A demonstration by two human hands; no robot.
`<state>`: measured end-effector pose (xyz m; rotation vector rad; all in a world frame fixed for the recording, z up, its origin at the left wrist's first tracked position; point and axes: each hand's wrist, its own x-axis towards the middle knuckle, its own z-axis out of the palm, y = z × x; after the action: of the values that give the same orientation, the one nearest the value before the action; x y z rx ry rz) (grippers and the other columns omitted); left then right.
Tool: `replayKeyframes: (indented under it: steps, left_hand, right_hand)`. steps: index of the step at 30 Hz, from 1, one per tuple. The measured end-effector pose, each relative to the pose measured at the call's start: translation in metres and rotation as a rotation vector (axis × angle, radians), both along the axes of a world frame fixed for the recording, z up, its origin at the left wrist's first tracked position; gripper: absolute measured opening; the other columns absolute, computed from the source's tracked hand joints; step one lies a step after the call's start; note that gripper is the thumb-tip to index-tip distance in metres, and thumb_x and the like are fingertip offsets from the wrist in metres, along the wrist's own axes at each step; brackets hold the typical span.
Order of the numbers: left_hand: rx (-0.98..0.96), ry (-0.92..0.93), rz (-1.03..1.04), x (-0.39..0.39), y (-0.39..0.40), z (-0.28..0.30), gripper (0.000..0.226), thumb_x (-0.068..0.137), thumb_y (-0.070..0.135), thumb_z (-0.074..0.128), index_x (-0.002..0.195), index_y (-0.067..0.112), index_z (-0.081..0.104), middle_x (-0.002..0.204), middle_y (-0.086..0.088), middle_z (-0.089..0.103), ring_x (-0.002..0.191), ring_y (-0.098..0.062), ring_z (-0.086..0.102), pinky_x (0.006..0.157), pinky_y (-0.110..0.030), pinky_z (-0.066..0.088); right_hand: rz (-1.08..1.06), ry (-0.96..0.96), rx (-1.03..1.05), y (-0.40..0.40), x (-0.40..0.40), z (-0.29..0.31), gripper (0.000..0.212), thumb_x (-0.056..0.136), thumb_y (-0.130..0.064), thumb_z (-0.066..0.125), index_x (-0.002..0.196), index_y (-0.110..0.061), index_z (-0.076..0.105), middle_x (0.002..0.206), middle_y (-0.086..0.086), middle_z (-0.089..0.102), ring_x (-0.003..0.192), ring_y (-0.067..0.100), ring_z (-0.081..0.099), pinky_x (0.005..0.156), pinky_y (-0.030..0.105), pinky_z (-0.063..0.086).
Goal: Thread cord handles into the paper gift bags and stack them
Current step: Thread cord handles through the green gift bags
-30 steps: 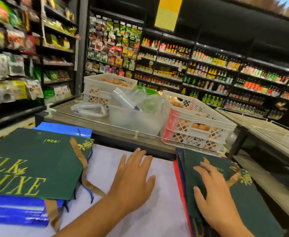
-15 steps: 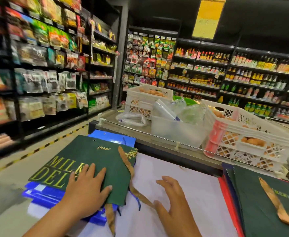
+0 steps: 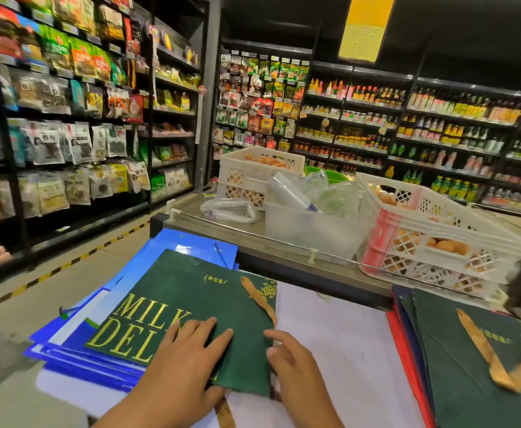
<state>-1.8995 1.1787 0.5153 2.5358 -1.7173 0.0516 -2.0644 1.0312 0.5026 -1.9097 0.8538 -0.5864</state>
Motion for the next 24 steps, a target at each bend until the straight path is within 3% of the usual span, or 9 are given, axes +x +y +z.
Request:
replayKeyframes:
  steps: [3, 6, 8, 9, 11, 14, 17, 20, 24]
  left_hand:
    - [-0.052, 0.010, -0.059, -0.008, -0.007, -0.005, 0.080, 0.053, 0.075, 0.068, 0.124, 0.038, 0.070, 0.117, 0.007, 0.071, 0.099, -0.019, 0.066, 0.090, -0.045, 0.062]
    - [-0.117, -0.002, -0.153, -0.022, -0.010, -0.005, 0.078, 0.060, 0.083, 0.058, 0.127, 0.044, 0.066, 0.120, 0.014, 0.068, 0.101, -0.014, 0.067, 0.102, -0.047, 0.054]
    - [-0.173, 0.075, -0.183, -0.030, -0.009, 0.005, 0.077, 0.073, 0.085, 0.049, 0.140, 0.048, 0.054, 0.135, 0.020, 0.058, 0.123, -0.009, 0.059, 0.122, -0.045, 0.030]
    - [-0.199, 0.138, -0.180, -0.032, -0.010, 0.010, 0.076, 0.081, 0.084, 0.042, 0.149, 0.049, 0.043, 0.145, 0.023, 0.047, 0.137, -0.005, 0.045, 0.127, -0.042, 0.013]
    - [-0.245, 0.199, -0.143, -0.031, -0.011, 0.013, 0.072, 0.090, 0.078, 0.031, 0.156, 0.048, 0.028, 0.156, 0.026, 0.029, 0.148, -0.001, 0.022, 0.129, -0.037, -0.001]
    - [-0.337, 0.221, -0.082, -0.019, -0.021, 0.016, 0.071, 0.091, 0.073, 0.029, 0.155, 0.044, 0.028, 0.161, 0.021, 0.022, 0.153, -0.005, 0.018, 0.130, -0.038, 0.012]
    - [-0.382, 0.280, -0.006, -0.008, -0.041, 0.021, 0.070, 0.095, 0.063, 0.048, 0.157, 0.041, 0.024, 0.165, 0.012, 0.020, 0.153, -0.014, 0.022, 0.125, -0.038, 0.026]
    - [-0.410, 0.282, 0.056, -0.005, -0.064, 0.029, 0.075, 0.095, 0.057, 0.055, 0.159, 0.036, 0.021, 0.165, 0.004, 0.025, 0.151, -0.021, 0.029, 0.119, -0.040, 0.034]
    - [-0.330, 0.426, 0.086, -0.004, -0.087, 0.040, 0.065, 0.096, 0.049, 0.061, 0.154, 0.034, 0.034, 0.146, -0.001, 0.055, 0.133, -0.023, 0.053, 0.102, -0.036, 0.048]
  right_hand:
    - [-0.085, -0.047, 0.046, -0.005, -0.003, -0.002, 0.029, 0.094, -0.011, 0.069, 0.105, -0.037, 0.072, 0.100, 0.002, 0.074, 0.094, 0.020, 0.071, 0.086, 0.035, 0.062]
    - [-0.101, -0.108, 0.113, -0.012, -0.011, -0.001, 0.042, 0.090, 0.007, 0.066, 0.106, -0.032, 0.069, 0.105, 0.011, 0.073, 0.101, 0.025, 0.073, 0.087, 0.045, 0.063]
    - [-0.116, -0.117, 0.126, -0.021, -0.021, 0.003, 0.048, 0.090, 0.011, 0.062, 0.113, -0.032, 0.064, 0.095, 0.014, 0.071, 0.101, 0.024, 0.073, 0.084, 0.043, 0.063]
    - [-0.114, -0.108, 0.133, -0.026, -0.027, 0.005, 0.051, 0.091, 0.011, 0.060, 0.116, -0.033, 0.060, 0.091, 0.011, 0.071, 0.099, 0.021, 0.073, 0.080, 0.037, 0.064]
    - [-0.111, -0.102, 0.166, -0.036, -0.042, 0.010, 0.053, 0.093, 0.013, 0.058, 0.120, -0.033, 0.058, 0.087, 0.006, 0.073, 0.099, 0.019, 0.073, 0.074, 0.028, 0.062]
    - [-0.097, -0.054, 0.183, -0.053, -0.064, 0.014, 0.058, 0.092, 0.019, 0.053, 0.116, -0.031, 0.070, 0.090, 0.002, 0.076, 0.110, 0.026, 0.070, 0.090, 0.043, 0.061]
    - [-0.073, -0.034, 0.147, -0.064, -0.084, 0.019, 0.071, 0.090, 0.024, 0.047, 0.110, -0.037, 0.077, 0.095, 0.006, 0.077, 0.113, 0.028, 0.069, 0.101, 0.054, 0.055]
    - [-0.033, -0.066, 0.150, -0.069, -0.100, 0.025, 0.072, 0.089, 0.028, 0.043, 0.113, -0.030, 0.078, 0.098, 0.009, 0.077, 0.108, 0.027, 0.072, 0.106, 0.053, 0.052]
    - [-0.036, -0.074, 0.130, -0.073, -0.115, 0.026, 0.069, 0.089, 0.029, 0.043, 0.112, -0.026, 0.079, 0.099, 0.007, 0.076, 0.106, 0.025, 0.074, 0.089, 0.035, 0.061]
